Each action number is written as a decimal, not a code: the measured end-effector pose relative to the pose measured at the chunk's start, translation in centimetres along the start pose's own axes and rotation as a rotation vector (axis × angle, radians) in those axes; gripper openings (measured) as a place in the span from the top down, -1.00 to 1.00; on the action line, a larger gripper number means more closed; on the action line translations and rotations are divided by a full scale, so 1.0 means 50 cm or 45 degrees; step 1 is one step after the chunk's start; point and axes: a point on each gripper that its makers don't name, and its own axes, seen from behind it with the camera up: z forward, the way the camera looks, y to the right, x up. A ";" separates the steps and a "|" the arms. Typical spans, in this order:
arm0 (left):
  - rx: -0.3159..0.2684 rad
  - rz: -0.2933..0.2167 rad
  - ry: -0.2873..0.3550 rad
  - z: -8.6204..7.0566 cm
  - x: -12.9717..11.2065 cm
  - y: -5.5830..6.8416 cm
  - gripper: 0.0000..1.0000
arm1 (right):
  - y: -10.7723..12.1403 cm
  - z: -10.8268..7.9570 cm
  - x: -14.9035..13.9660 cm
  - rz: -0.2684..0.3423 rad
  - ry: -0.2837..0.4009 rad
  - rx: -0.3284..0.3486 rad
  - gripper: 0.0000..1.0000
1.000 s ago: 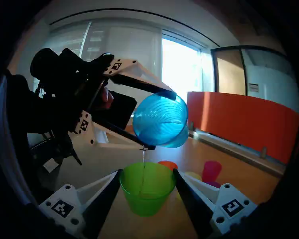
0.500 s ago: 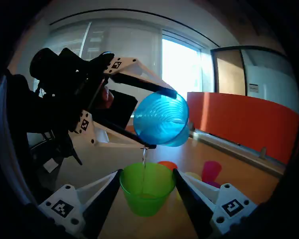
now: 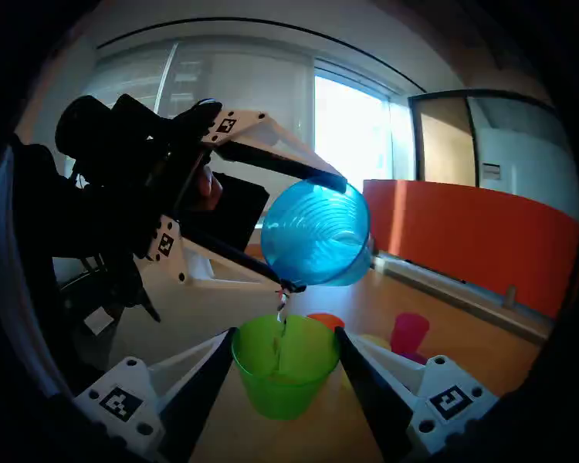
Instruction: Pour water
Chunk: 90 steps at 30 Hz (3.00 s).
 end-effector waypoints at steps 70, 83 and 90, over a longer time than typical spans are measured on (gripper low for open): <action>0.024 0.151 -0.012 -0.001 0.011 -0.007 -0.75 | 0.000 -0.003 -0.001 -0.008 0.015 -0.008 -0.90; 0.028 0.197 -0.013 0.000 0.013 -0.012 -0.75 | 0.002 -0.002 -0.001 -0.012 0.015 -0.011 -0.90; 0.033 0.220 -0.013 -0.001 0.014 -0.013 -0.75 | 0.003 -0.002 0.002 -0.014 0.015 -0.013 -0.90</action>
